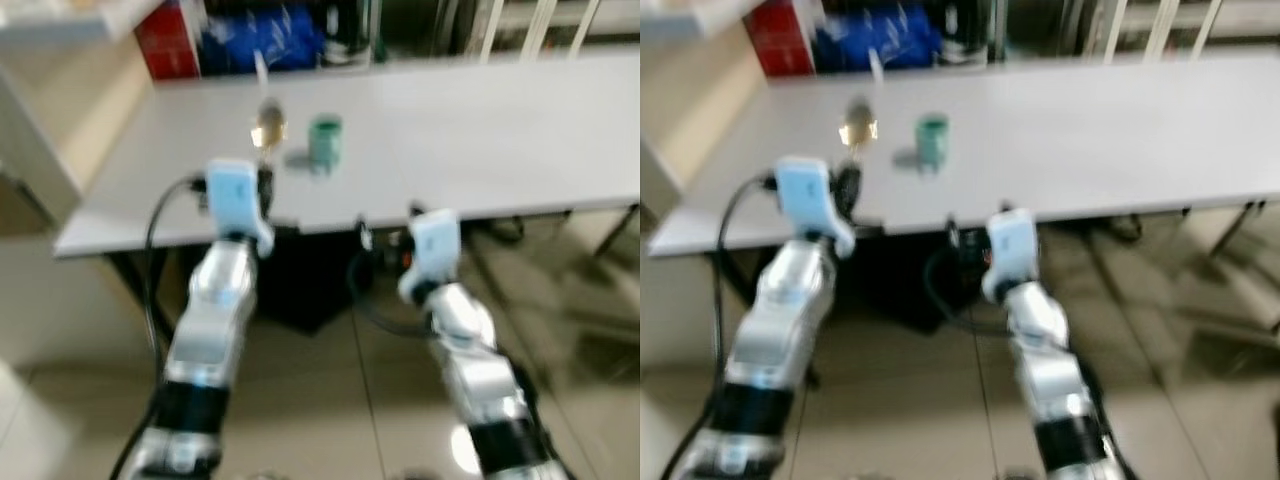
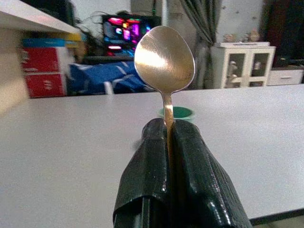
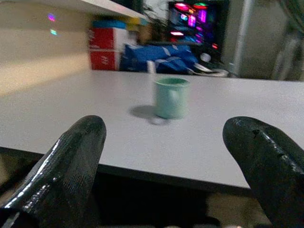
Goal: Setting the table
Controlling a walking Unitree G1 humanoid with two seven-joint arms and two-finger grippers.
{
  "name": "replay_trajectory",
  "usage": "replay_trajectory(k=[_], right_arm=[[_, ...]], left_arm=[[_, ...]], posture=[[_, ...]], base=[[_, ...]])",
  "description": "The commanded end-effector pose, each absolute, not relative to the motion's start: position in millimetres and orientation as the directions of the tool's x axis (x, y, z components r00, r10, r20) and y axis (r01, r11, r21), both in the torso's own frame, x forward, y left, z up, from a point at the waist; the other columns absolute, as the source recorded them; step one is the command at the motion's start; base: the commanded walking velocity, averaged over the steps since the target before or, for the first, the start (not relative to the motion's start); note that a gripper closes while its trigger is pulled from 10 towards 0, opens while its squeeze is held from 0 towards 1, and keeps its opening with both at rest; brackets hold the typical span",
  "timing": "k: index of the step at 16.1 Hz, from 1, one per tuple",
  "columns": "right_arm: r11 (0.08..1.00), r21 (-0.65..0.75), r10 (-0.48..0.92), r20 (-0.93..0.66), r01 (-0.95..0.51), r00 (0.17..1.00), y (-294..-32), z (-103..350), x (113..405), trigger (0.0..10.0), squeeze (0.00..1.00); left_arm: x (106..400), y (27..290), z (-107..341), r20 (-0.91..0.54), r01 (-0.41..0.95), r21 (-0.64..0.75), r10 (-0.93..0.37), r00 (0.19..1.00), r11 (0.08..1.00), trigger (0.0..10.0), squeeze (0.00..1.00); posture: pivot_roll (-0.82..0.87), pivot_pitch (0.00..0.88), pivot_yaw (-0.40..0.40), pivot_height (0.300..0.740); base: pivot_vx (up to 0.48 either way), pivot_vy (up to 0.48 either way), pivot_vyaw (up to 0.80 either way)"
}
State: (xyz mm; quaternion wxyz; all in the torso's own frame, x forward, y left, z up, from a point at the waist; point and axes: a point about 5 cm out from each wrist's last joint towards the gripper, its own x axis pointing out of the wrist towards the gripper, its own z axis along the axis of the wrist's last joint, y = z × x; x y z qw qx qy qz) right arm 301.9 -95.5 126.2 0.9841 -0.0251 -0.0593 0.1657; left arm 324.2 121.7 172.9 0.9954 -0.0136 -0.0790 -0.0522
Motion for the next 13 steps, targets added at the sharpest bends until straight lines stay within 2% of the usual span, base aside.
replay_trajectory(k=[1, 13], right_arm=[[0.945, -0.084, 0.325, 0.107, -0.317, 0.940, -98.0, 127.8, 303.0, 10.0, 0.00], [0.943, -0.079, 0.330, 0.107, -0.323, 0.938, -95.0, 127.3, 303.1, 10.0, 0.00]], left_arm=[[324.9, 119.9, 176.7, 0.174, 0.107, -0.011, -0.103, 0.979, 0.994, 0.0, 0.00], [328.5, 112.8, 180.5, 0.175, 0.133, -0.009, -0.129, 0.976, 0.991, 0.0, 0.00]], posture=[[-0.16, 0.000, 0.094, 0.740], [-0.16, 0.000, 0.104, 0.740]], base=[[0.420, 0.000, 0.00], [0.466, 0.000, 0.00]])
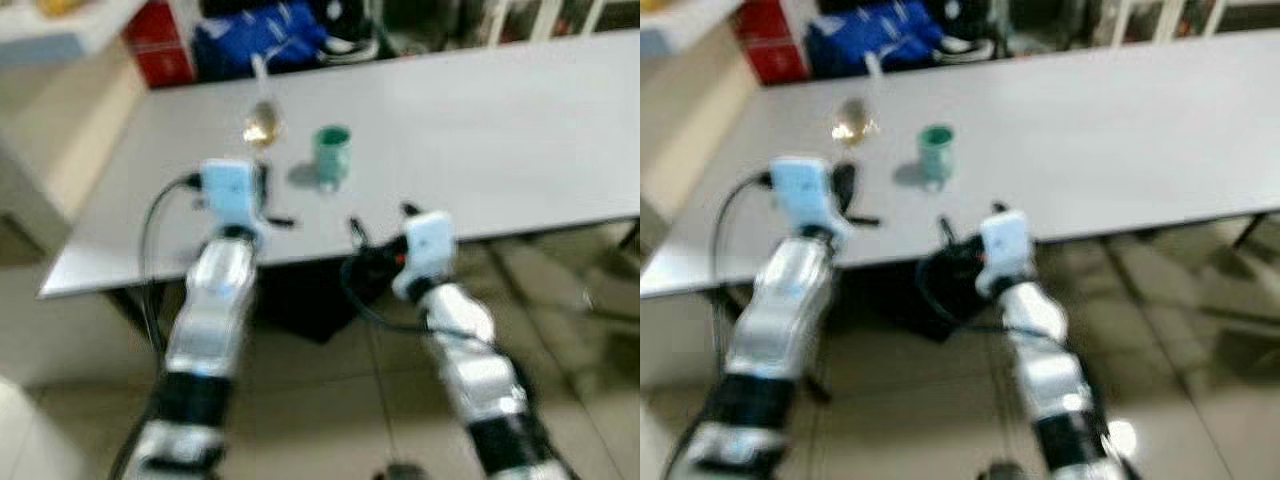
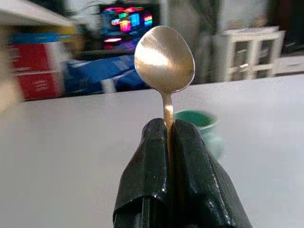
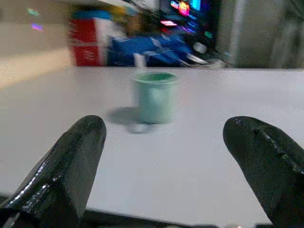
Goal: Setting the table
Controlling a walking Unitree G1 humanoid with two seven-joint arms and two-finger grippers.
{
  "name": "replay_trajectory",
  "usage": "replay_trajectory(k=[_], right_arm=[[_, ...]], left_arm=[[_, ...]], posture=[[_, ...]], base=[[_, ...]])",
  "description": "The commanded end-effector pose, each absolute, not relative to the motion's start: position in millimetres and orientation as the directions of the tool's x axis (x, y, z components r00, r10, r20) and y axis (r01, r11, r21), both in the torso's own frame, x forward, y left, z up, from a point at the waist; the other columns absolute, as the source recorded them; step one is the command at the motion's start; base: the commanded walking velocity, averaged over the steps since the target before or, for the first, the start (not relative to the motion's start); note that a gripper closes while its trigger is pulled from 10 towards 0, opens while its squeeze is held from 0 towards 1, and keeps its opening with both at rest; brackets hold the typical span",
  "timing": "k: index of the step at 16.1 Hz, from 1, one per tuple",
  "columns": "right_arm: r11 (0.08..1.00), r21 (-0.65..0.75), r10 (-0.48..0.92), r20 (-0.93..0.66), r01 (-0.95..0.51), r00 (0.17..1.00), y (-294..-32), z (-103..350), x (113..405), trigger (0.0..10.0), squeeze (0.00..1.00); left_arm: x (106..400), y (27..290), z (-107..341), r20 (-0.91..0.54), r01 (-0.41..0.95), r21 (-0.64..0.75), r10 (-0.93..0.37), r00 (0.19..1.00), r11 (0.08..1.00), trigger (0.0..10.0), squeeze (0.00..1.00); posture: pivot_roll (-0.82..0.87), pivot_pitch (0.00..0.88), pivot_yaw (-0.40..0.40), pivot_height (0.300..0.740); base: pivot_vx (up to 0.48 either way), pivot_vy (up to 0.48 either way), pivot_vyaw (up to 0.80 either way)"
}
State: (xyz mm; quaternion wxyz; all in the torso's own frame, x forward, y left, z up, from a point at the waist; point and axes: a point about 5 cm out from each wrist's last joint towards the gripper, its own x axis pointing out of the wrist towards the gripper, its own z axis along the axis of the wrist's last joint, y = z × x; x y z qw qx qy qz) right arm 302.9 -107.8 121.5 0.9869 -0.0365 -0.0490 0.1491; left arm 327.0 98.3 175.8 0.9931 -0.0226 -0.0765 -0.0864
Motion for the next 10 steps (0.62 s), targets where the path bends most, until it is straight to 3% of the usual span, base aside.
replay_trajectory(k=[1, 10], right_arm=[[0.943, -0.079, 0.331, 0.108, -0.324, 0.937, -94.9, 127.3, 303.1, 10.0, 0.00], [0.942, -0.079, 0.334, 0.107, -0.327, 0.936, -93.3, 126.3, 303.0, 10.0, 0.00]], left_arm=[[328.6, 111.7, 181.0, 0.177, 0.137, -0.010, -0.133, 0.975, 0.990, 0.0, 0.00], [339.7, 111.9, 175.0, 0.119, 0.163, -0.009, -0.161, 0.980, 0.987, 0.0, 0.00]], posture=[[-0.16, 0.000, 0.104, 0.740], [-0.17, 0.000, 0.110, 0.740]], base=[[0.480, 0.000, 0.00], [0.000, 0.000, 0.00]])
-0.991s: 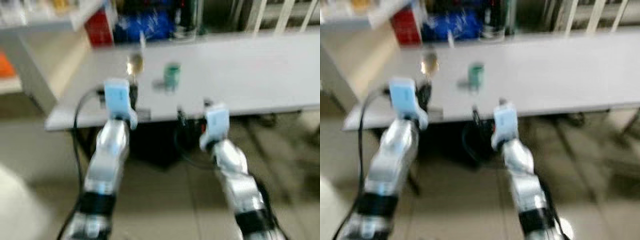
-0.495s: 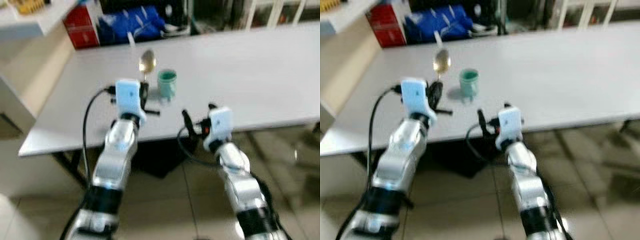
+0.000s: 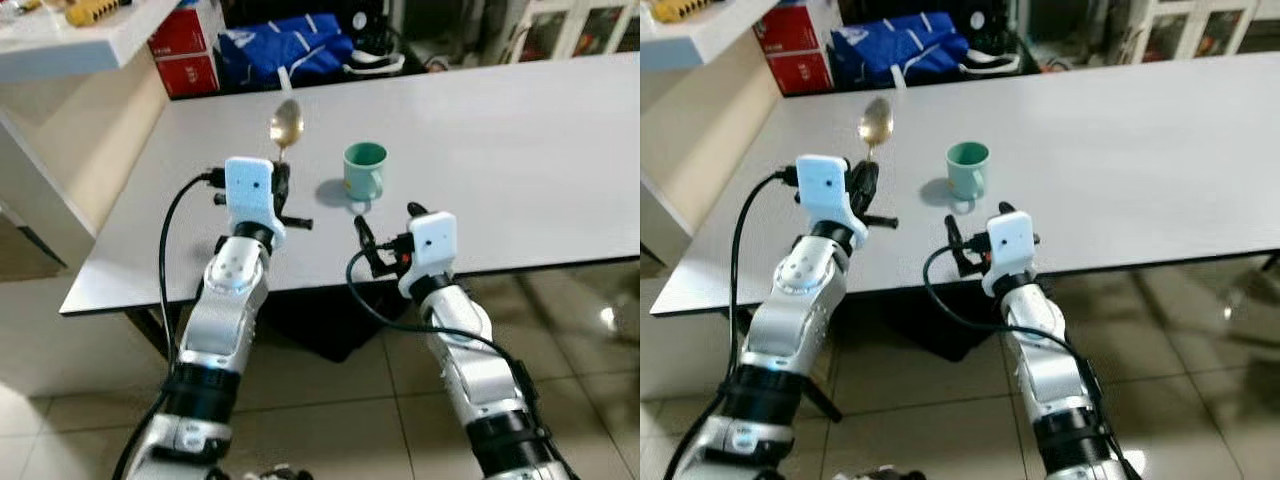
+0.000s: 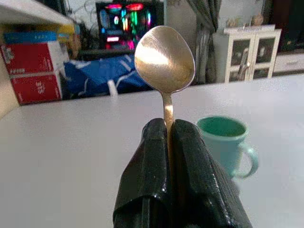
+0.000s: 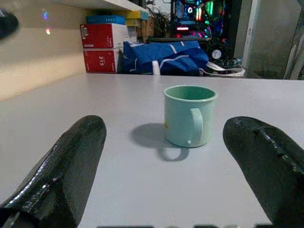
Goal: Setting the table
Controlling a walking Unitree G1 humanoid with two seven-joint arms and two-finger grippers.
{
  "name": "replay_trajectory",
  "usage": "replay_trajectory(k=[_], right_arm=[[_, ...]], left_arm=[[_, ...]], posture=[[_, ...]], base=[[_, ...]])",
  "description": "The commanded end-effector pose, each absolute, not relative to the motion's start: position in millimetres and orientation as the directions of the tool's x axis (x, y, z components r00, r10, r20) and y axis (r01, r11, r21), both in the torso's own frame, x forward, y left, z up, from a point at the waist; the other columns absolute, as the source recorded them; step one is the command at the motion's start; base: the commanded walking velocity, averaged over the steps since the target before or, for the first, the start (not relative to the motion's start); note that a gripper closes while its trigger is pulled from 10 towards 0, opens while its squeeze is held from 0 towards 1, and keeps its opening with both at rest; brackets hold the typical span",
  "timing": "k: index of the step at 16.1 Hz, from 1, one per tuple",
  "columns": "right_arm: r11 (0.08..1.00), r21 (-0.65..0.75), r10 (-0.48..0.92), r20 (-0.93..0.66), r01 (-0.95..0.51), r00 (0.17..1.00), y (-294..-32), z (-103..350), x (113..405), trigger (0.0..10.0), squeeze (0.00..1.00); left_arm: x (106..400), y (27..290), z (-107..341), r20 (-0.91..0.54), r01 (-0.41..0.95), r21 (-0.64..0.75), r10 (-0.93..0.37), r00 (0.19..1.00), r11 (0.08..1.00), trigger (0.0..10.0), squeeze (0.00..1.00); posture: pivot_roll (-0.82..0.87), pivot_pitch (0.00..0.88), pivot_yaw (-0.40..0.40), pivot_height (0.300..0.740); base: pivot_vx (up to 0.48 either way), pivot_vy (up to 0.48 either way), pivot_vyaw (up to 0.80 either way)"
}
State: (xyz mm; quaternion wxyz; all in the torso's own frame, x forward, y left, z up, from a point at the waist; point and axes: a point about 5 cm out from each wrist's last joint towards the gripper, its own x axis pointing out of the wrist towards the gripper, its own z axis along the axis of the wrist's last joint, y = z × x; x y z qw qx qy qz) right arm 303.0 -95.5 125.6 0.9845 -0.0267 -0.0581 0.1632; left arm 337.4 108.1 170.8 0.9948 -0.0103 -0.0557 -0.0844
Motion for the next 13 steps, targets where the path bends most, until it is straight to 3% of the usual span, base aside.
replay_trajectory(k=[1, 6, 13], right_arm=[[0.942, -0.078, 0.335, 0.108, -0.328, 0.936, -92.9, 126.5, 302.6, 10.0, 0.00], [0.944, -0.079, 0.328, 0.103, -0.321, 0.939, -95.8, 124.9, 299.8, 10.0, 0.00], [0.945, -0.081, 0.325, 0.092, -0.318, 0.941, -98.5, 122.9, 294.6, 10.0, 0.00]], left_arm=[[345.7, 117.0, 174.3, 0.101, 0.160, -0.012, -0.158, 0.982, 0.987, 0.0, 0.00], [367.8, 159.3, 164.3, -0.006, 0.089, 0.009, -0.089, 0.996, 0.996, 0.0, 0.00], [387.3, 169.3, 153.1, -0.085, -0.025, -0.053, 0.021, 0.996, 0.998, 0.0, 0.00]], posture=[[-0.17, 0.000, 0.110, 0.740], [-0.17, 0.000, 0.111, 0.740], [-0.20, 0.000, 0.113, 0.740]], base=[[0.000, 0.000, 0.00], [0.000, 0.000, 0.00], [0.000, 0.000, 0.00]])
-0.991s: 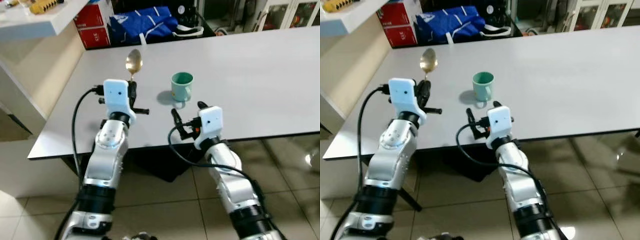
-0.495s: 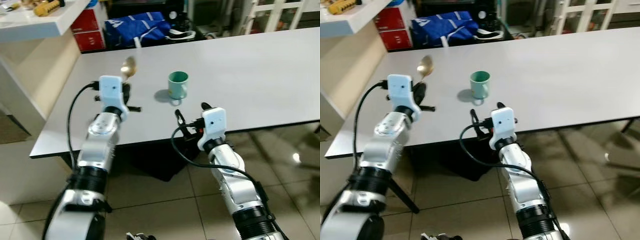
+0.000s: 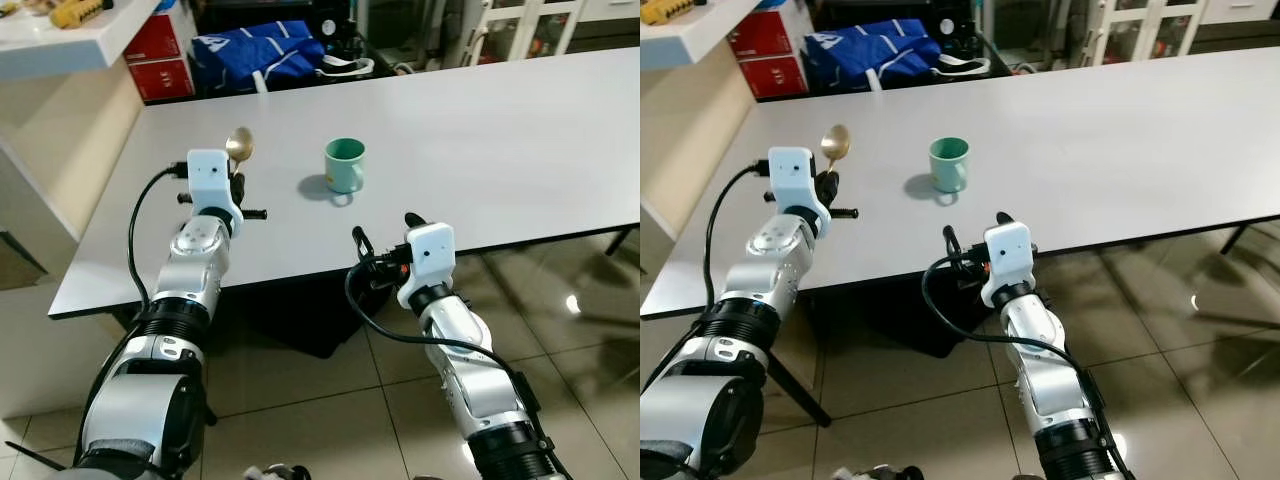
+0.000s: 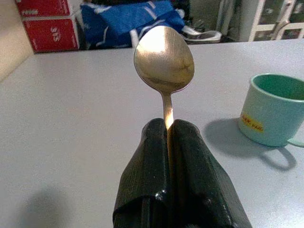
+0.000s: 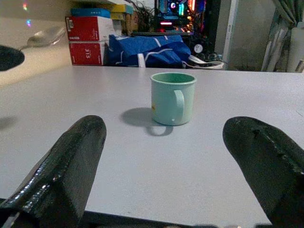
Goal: Setting the table
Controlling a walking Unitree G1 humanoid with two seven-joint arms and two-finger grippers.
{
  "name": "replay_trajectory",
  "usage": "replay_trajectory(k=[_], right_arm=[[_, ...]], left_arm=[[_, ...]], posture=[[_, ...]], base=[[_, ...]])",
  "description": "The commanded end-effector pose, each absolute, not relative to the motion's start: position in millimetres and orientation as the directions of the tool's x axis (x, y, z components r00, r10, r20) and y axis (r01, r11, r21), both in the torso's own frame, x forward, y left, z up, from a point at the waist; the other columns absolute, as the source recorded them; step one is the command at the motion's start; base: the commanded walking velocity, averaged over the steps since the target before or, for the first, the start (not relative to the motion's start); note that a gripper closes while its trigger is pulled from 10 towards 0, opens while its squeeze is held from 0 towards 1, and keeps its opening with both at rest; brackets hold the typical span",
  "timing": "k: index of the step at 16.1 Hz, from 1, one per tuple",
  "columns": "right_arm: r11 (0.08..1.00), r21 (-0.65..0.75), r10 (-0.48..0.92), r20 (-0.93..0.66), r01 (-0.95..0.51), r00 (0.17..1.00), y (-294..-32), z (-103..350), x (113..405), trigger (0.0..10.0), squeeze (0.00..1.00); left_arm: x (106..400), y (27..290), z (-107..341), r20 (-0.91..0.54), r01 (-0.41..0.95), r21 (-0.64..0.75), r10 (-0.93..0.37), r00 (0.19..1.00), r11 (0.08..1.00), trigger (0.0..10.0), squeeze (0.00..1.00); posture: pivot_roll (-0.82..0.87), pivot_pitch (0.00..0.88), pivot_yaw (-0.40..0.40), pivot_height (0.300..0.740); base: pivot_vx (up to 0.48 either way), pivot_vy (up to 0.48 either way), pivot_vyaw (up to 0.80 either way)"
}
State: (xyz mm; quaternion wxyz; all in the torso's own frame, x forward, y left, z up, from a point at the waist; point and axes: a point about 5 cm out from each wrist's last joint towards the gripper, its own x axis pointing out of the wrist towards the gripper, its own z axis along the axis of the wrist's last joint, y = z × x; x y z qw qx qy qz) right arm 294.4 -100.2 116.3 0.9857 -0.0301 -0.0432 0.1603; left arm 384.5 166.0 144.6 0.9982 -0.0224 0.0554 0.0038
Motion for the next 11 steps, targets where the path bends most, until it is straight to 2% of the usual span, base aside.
replay_trajectory(k=[1, 5, 11], right_arm=[[0.945, -0.084, 0.324, 0.088, -0.317, 0.942, -99.7, 122.2, 292.9, 10.0, 0.00], [0.945, -0.087, 0.323, 0.083, -0.316, 0.943, -101.6, 122.2, 288.8, 10.0, 0.00], [0.949, -0.094, 0.308, 0.064, -0.301, 0.949, -111.1, 122.1, 277.8, 10.0, 0.00]], left_arm=[[387.9, 165.7, 146.2, -0.110, -0.047, -0.059, 0.041, 0.993, 0.997, 0.0, 0.00], [385.5, 161.7, 126.4, -0.179, -0.063, -0.062, 0.051, 0.983, 0.996, 0.0, 0.00], [385.1, 173.7, 117.9, -0.228, -0.118, -0.037, 0.107, 0.968, 0.992, 0.0, 0.00]], posture=[[-0.20, 0.000, 0.111, 0.740], [-0.22, 0.000, 0.113, 0.740], [-0.26, 0.023, 0.117, 0.740]], base=[[0.000, 0.000, 0.00], [0.000, 0.000, 0.00], [0.000, 0.000, 0.00]])
